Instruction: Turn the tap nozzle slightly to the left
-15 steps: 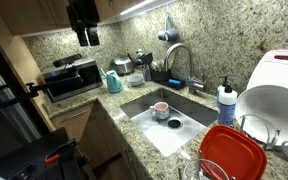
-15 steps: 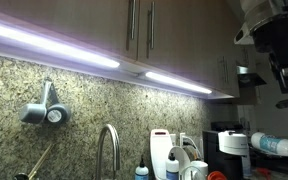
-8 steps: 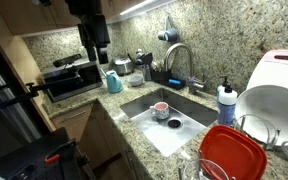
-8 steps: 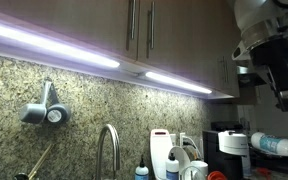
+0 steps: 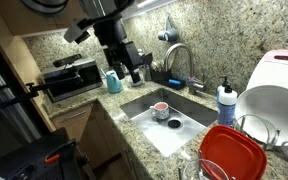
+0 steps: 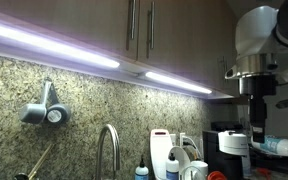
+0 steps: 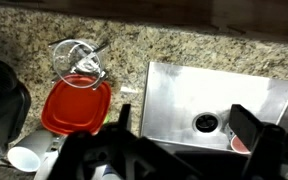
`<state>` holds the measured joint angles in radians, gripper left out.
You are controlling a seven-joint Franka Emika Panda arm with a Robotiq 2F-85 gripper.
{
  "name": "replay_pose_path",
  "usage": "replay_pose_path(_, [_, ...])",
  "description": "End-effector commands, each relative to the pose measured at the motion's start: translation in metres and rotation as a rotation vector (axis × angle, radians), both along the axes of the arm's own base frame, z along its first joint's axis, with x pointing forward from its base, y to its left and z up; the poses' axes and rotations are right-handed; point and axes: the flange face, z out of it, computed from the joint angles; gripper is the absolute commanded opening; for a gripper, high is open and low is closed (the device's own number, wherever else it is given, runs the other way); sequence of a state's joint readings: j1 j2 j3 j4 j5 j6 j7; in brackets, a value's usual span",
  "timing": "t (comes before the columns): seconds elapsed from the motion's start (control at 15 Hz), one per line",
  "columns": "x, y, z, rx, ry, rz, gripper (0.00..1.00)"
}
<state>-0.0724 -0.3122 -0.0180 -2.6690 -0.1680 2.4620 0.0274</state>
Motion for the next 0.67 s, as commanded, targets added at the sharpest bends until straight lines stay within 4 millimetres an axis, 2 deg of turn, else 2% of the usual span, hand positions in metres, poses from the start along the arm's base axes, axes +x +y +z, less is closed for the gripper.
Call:
replay_pose_path(0.0, [0.009, -0.006, -0.028, -0.059, -0.087, 0.003, 1.0])
replay_pose_path(0.2, [0.017, -0.01, -0.042, -0.085, -0.182, 0.004, 1.0])
replay_pose_path(0.33, [0.023, -0.014, -0.043, -0.092, -0.256, -0.02, 1.0])
replay_pose_path(0.6, [0.032, -0.021, -0.026, -0.09, -0.404, -0.08, 1.0])
